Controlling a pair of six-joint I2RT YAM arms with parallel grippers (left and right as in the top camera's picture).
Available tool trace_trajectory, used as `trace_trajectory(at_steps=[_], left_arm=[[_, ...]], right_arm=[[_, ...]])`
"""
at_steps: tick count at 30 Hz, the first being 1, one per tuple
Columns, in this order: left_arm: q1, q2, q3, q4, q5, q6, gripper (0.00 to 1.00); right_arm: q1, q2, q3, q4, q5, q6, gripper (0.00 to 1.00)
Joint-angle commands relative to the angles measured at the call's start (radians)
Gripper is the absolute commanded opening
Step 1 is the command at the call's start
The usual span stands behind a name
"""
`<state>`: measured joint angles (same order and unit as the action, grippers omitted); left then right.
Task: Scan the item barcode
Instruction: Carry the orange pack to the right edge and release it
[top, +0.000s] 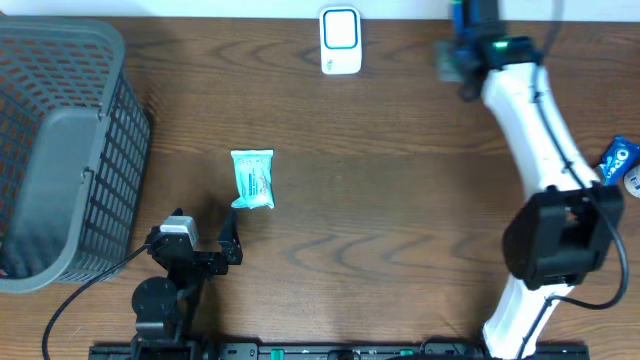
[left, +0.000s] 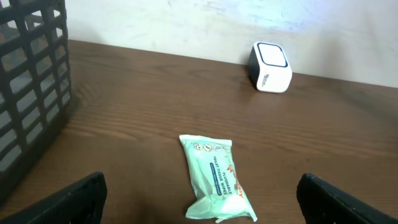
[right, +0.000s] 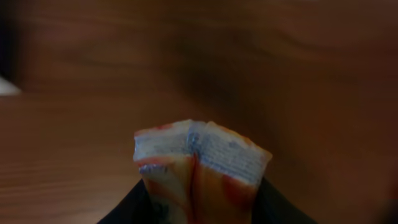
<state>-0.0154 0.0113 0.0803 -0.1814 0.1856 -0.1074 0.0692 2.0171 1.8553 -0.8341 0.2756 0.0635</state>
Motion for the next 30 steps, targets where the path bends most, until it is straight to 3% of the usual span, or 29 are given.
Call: trace_trajectory(at_steps=[1, 7, 13, 15, 19, 20, 28, 30], left_arm=[[0.003, -0.005, -0.014, -0.027, 0.016, 0.005, 0.98], [0.003, -0.005, -0.014, -0.027, 0.016, 0.005, 0.98], [0.003, -0.005, -0.014, -0.027, 0.016, 0.005, 0.98], [0.003, -0.005, -0.014, -0.027, 0.016, 0.005, 0.98], [0.003, -0.005, -0.014, -0.027, 0.016, 0.005, 0.98], [0.003, -0.005, -0.014, -0.027, 0.016, 0.005, 0.98], [0.003, -0.005, -0.014, -0.027, 0.016, 0.005, 0.98], [0.003, -0.005, -0.014, -0.027, 0.016, 0.005, 0.98]], right_arm=[[-0.129, 0.029, -0.006, -0.006, 0.071, -0.013, 0.32], [-0.338, 0.126, -0.006, 0.024, 0.002, -0.008, 0.29], [-0.461, 0.248, -0.006, 0.034, -0.117, 0.041, 0.32], [-0.484, 0.279, -0.006, 0.036, -0.139, 0.061, 0.41], [-0.510, 0.286, -0.004, 0.053, -0.140, 0.071, 0.83], [-0.512, 0.274, -0.001, 0.056, -0.145, 0.074, 0.99], [-0.457, 0.070, 0.018, 0.043, -0.289, 0.116, 0.99], [-0.404, -0.014, 0.018, 0.019, -0.432, 0.116, 0.99]])
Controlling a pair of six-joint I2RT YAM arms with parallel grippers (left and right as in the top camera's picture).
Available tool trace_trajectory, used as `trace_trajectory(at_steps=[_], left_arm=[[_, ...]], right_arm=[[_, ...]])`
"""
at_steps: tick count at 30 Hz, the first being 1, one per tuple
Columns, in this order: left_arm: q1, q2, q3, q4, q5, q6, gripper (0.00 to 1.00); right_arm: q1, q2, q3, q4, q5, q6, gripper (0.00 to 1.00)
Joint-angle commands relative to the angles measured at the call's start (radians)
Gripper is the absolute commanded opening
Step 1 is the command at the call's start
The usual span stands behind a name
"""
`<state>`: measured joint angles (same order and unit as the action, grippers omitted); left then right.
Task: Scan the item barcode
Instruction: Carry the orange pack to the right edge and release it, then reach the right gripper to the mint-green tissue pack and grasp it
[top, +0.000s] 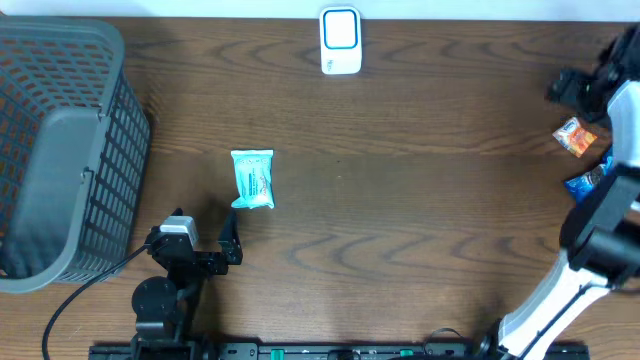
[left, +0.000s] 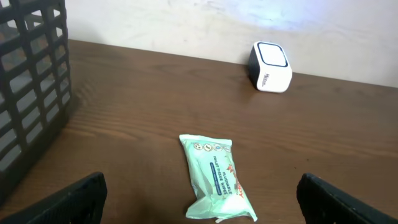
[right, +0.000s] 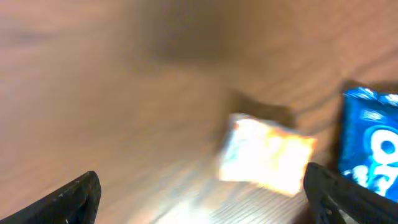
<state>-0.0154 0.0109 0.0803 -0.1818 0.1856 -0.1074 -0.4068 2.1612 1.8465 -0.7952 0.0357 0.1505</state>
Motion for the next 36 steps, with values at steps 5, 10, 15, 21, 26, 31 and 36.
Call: trace_trajectory(at_steps=[5, 10, 15, 21, 26, 31, 36], left_arm=[[0.003, -0.004, -0.014, -0.027, 0.016, 0.005, 0.98], [0.003, -0.004, -0.014, -0.027, 0.016, 0.005, 0.98], [0.003, -0.004, -0.014, -0.027, 0.016, 0.005, 0.98], [0.003, -0.004, -0.014, -0.027, 0.016, 0.005, 0.98], [0.003, -0.004, -0.014, -0.027, 0.016, 0.005, 0.98], [0.003, -0.004, -0.014, -0.027, 0.016, 0.005, 0.98], [0.003, -0.004, -0.014, -0.027, 0.016, 0.005, 0.98]], right_arm=[[0.239, -0.204, 0.025, -0.079, -0.601, 0.029, 0.42], [0.458, -0.164, -0.004, -0.105, -0.654, 0.027, 0.99], [0.716, -0.072, -0.015, -0.074, -0.539, 0.027, 0.99], [1.023, 0.001, -0.015, 0.044, -0.229, 0.034, 0.99], [1.210, 0.002, -0.015, 0.143, 0.072, 0.050, 0.99], [1.307, 0.040, -0.015, 0.195, 0.208, 0.059, 0.99], [1.328, 0.110, -0.015, 0.233, 0.170, 0.116, 0.99]])
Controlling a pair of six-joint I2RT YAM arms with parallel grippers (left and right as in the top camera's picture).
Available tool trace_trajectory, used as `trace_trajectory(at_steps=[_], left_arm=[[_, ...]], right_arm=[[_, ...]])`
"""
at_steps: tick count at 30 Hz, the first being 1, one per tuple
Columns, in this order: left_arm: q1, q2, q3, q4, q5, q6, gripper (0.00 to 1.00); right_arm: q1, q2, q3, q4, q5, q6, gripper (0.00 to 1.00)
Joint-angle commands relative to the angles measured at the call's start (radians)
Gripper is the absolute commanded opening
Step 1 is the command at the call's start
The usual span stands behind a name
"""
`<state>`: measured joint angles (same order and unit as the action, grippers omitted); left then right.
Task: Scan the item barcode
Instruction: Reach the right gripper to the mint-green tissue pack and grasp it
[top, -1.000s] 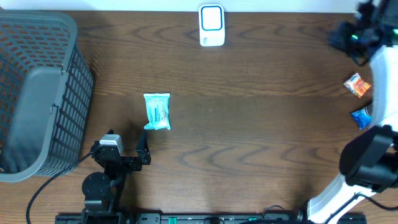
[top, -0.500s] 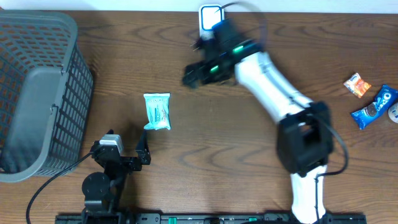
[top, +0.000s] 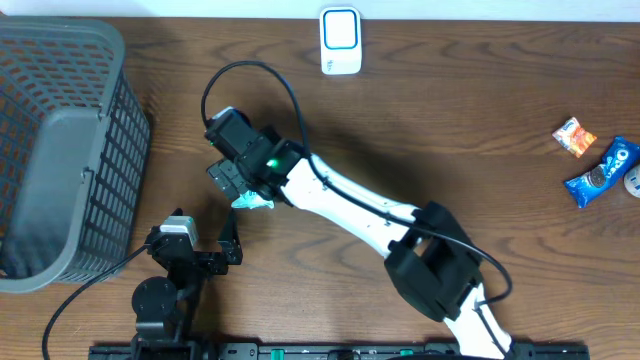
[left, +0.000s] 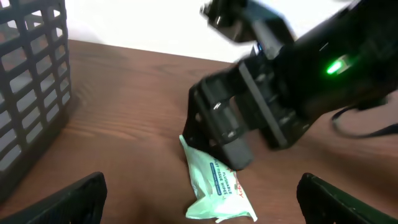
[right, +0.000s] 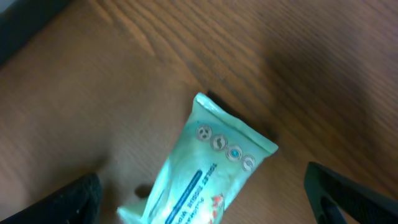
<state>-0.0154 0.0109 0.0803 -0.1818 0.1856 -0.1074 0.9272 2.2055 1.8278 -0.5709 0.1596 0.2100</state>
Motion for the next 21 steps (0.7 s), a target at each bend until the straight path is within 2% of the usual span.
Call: trace_trajectory(at_steps=[1, 5, 9, 11, 13, 19, 21], left_arm=[[0.003, -0.004, -0.014, -0.027, 0.016, 0.005, 0.98], [0.003, -0.004, -0.014, -0.027, 0.016, 0.005, 0.98], [0.003, -0.004, -0.014, -0.027, 0.016, 0.005, 0.98], [0.003, -0.004, -0.014, -0.027, 0.016, 0.005, 0.98], [0.003, -0.004, -0.014, -0.027, 0.016, 0.005, 0.98], [0.003, -0.004, -0.014, -0.027, 0.016, 0.005, 0.98], [0.003, -0.004, -0.014, -0.027, 0.016, 0.005, 0.98]], right_arm=[[-0.006, 0.076, 0.004, 0.015, 0.023, 0.064, 0.99], [-0.006, 0.108, 0.004, 0.039, -0.032, 0.096, 0.99], [-0.005, 0.132, 0.004, 0.042, -0.031, 0.153, 0.90], [-0.005, 0.138, 0.004, 0.037, -0.028, 0.175, 0.78], [-0.005, 0.138, 0.004, 0.025, -0.007, 0.200, 0.62], [-0.008, 0.138, 0.004, -0.019, 0.093, 0.224, 0.32], [-0.011, 0.138, 0.004, -0.039, 0.098, 0.224, 0.18]])
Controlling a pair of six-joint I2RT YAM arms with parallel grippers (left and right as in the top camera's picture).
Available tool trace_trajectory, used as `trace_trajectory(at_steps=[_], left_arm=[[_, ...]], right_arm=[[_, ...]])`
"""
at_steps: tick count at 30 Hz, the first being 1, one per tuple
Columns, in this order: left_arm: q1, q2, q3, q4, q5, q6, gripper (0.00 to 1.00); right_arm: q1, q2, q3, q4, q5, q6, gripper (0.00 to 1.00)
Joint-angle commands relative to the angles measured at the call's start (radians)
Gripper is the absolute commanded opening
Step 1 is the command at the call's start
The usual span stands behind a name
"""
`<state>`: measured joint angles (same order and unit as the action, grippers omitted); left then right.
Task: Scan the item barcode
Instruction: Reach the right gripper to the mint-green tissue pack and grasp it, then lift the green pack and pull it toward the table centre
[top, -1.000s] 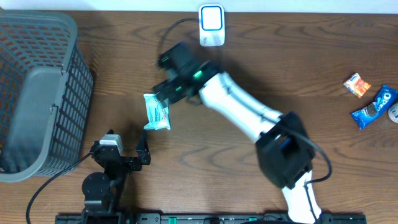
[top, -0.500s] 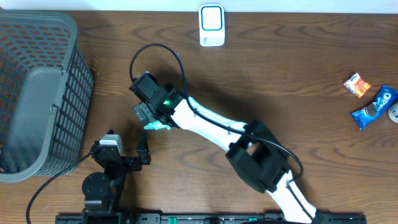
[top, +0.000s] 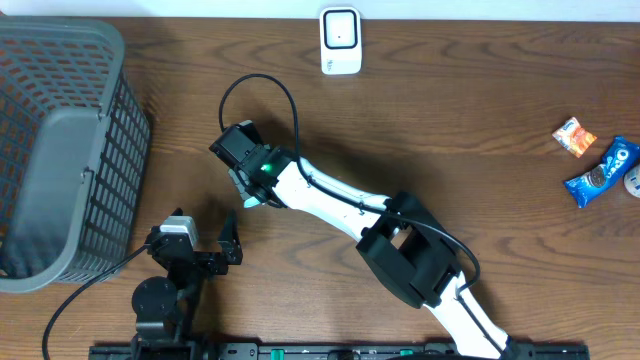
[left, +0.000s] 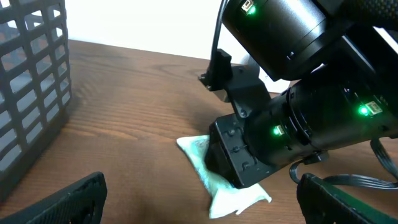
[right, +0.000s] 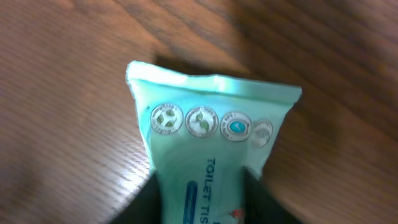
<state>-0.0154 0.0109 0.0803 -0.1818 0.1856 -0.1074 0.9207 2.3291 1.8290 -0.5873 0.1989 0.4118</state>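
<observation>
A pale green toilet-tissue pack (right: 211, 124) lies flat on the brown table. My right gripper (right: 199, 186) is down on it, the dark fingers (right: 142, 202) pressed against its two long sides, shut on the pack. From overhead the right gripper (top: 247, 185) covers nearly all of the pack (top: 250, 201). In the left wrist view one crumpled end of the pack (left: 239, 198) sticks out under the right gripper's black body. The white scanner (top: 340, 40) stands at the table's back edge. My left gripper (left: 199, 205) rests open at the front, short of the pack.
A tall grey mesh basket (top: 60, 150) fills the left side. An orange snack (top: 573, 137) and a blue biscuit packet (top: 600, 175) lie at the far right edge. The right arm (top: 340, 205) stretches diagonally over the table's middle.
My right gripper was open just above the green pack; now it is lower and shut on the pack's sides. The pack has turned a little. The left arm has not moved.
My right gripper first held an orange snack near the back right. A second later the snack lay beside the blue packet, with the gripper open. Then the gripper was open over the green pack at the left, and now it is shut on it.
</observation>
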Motion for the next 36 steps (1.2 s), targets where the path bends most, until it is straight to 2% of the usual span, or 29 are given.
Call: trace_trajectory(at_steps=[1, 3, 9, 11, 12, 14, 18, 24, 33, 36], left_arm=[[0.003, -0.004, -0.014, -0.027, 0.016, 0.005, 0.98], [0.003, -0.004, -0.014, -0.027, 0.016, 0.005, 0.98], [0.003, -0.004, -0.014, -0.027, 0.016, 0.005, 0.98], [0.003, -0.004, -0.014, -0.027, 0.016, 0.005, 0.98], [0.003, -0.004, -0.014, -0.027, 0.016, 0.005, 0.98], [0.003, -0.004, -0.014, -0.027, 0.016, 0.005, 0.98], [0.003, -0.004, -0.014, -0.027, 0.016, 0.005, 0.98], [0.003, -0.004, -0.014, -0.027, 0.016, 0.005, 0.98], [0.003, -0.004, -0.014, -0.027, 0.016, 0.005, 0.98], [0.003, -0.004, -0.014, -0.027, 0.016, 0.005, 0.98]], right_arm=[[-0.008, 0.014, 0.003, -0.035, 0.060, 0.022, 0.12], [-0.013, 0.014, 0.003, -0.058, 0.062, 0.022, 0.01], [-0.046, 0.012, 0.003, -0.131, 0.036, 0.020, 0.01], [-0.080, 0.006, 0.003, -0.167, -0.066, 0.011, 0.01], [-0.091, 0.006, 0.003, -0.179, -0.092, 0.009, 0.04], [-0.114, 0.006, 0.003, -0.216, -0.112, 0.010, 0.30], [-0.129, 0.007, 0.003, -0.271, -0.092, -0.004, 0.67], [-0.104, 0.007, 0.003, -0.258, -0.087, -0.009, 0.70], [-0.005, 0.006, 0.003, -0.269, 0.063, -0.009, 0.72], [0.021, 0.006, 0.003, -0.271, 0.100, -0.029, 0.75]])
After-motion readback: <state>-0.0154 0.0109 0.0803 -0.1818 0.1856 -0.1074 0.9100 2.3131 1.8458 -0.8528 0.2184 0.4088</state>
